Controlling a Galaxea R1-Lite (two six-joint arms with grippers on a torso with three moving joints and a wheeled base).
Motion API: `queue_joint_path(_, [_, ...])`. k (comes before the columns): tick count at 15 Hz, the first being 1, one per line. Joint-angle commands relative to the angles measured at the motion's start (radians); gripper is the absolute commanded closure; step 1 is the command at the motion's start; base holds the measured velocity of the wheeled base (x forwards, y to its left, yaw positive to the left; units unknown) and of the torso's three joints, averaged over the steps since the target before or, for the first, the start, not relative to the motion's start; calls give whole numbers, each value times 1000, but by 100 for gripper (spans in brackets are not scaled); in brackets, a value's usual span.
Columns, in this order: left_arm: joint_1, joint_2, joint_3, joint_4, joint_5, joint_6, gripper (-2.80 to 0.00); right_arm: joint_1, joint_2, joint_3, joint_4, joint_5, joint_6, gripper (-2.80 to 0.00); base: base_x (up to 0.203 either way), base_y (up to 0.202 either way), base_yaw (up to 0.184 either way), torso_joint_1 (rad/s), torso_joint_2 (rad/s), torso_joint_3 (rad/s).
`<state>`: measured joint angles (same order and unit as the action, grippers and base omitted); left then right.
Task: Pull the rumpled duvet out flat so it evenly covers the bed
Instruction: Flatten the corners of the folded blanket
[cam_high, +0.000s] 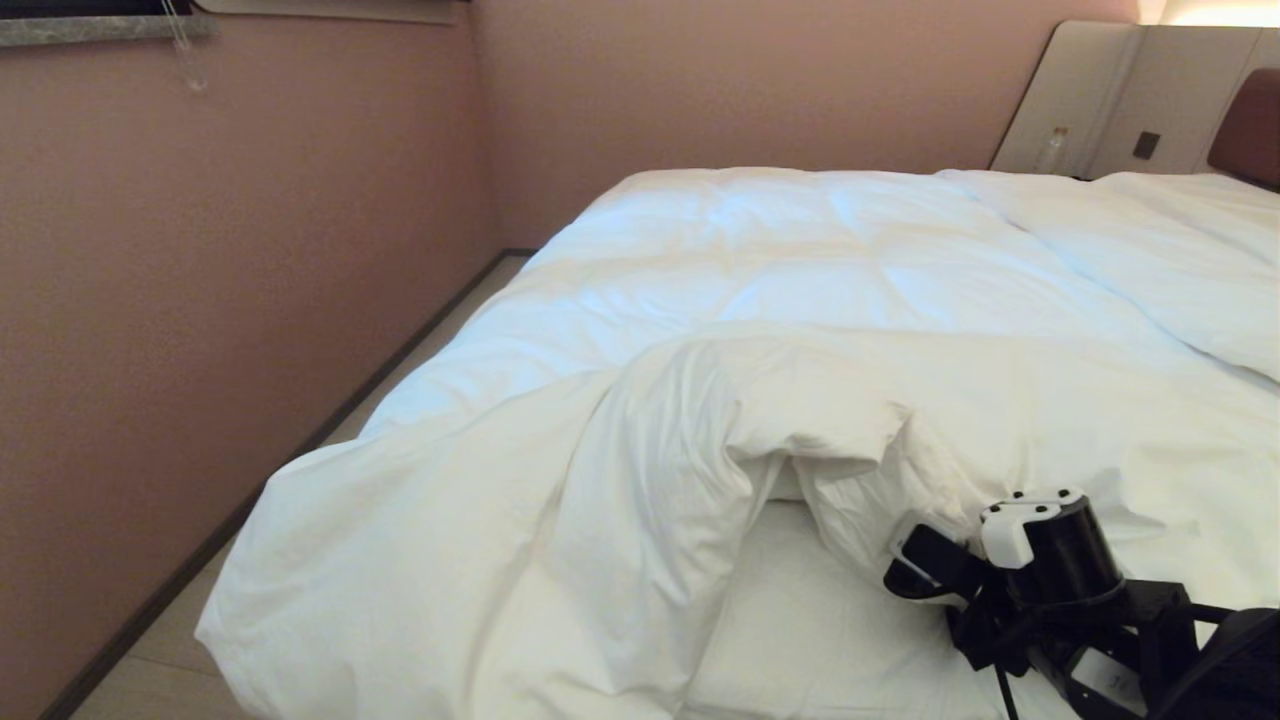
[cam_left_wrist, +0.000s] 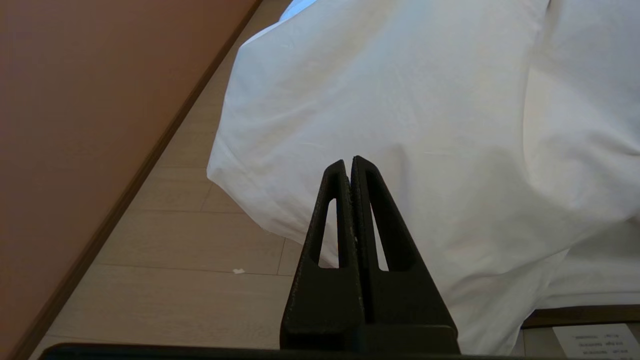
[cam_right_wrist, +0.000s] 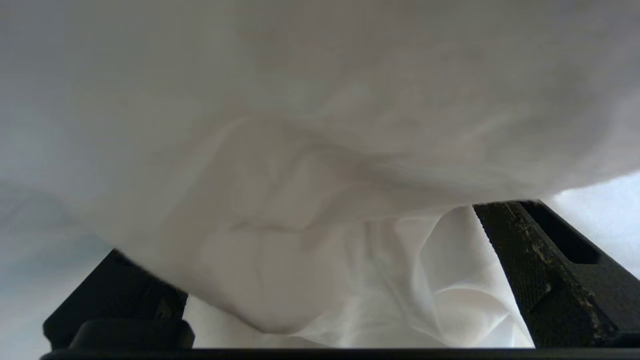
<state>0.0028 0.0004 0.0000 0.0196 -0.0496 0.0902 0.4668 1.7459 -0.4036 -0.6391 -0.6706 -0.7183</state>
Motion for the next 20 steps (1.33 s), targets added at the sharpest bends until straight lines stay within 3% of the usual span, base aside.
queue_joint_path(1, [0, 0, 0, 0, -1, 0, 0, 0, -6, 0, -2, -24, -6, -280, 0, 0, 0, 0, 0, 0])
queue_joint_path(20, [0, 0, 0, 0, -1, 0, 0, -73, -2, -28, -2, -49, -18, -280, 0, 0, 0, 0, 0, 0])
